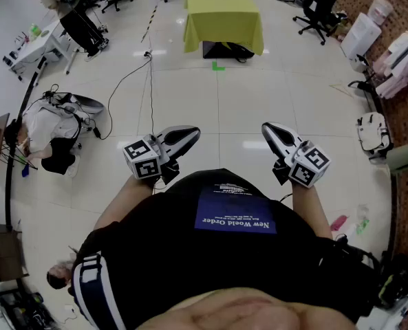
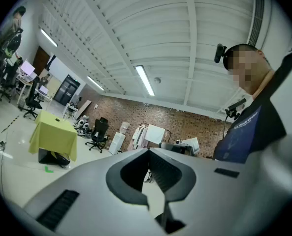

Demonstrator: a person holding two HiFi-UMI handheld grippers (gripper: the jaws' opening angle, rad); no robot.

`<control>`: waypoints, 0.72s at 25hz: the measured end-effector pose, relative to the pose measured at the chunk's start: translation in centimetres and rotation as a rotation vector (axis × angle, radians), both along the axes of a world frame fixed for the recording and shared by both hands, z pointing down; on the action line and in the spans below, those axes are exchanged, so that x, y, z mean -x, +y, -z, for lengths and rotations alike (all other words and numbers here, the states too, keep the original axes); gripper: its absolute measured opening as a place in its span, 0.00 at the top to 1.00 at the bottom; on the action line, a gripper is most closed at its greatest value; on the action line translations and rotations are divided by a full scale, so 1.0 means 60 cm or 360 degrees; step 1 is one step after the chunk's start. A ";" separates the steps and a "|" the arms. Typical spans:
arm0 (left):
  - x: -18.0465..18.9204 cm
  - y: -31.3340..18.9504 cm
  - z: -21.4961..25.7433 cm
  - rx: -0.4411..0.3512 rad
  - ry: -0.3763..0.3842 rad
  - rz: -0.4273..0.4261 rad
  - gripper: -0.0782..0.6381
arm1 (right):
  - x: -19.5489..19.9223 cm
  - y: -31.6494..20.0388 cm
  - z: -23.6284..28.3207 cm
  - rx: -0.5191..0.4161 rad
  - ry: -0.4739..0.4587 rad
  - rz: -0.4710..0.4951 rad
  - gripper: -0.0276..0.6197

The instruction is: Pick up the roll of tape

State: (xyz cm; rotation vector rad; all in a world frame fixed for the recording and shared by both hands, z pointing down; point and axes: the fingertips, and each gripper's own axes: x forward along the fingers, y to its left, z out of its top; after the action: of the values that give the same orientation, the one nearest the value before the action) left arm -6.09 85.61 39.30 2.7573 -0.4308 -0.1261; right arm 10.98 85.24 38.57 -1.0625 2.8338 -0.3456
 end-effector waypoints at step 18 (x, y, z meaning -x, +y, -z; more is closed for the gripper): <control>-0.185 -0.018 -0.005 0.0037 -0.0021 0.0006 0.88 | -0.172 -0.013 -0.005 -0.0015 0.0026 0.0041 0.98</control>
State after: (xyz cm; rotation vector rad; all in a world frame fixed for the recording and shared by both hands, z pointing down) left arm 4.99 84.52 39.61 2.7359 -0.4380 -0.1031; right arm 21.29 84.44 38.90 -1.0327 2.8628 -0.3274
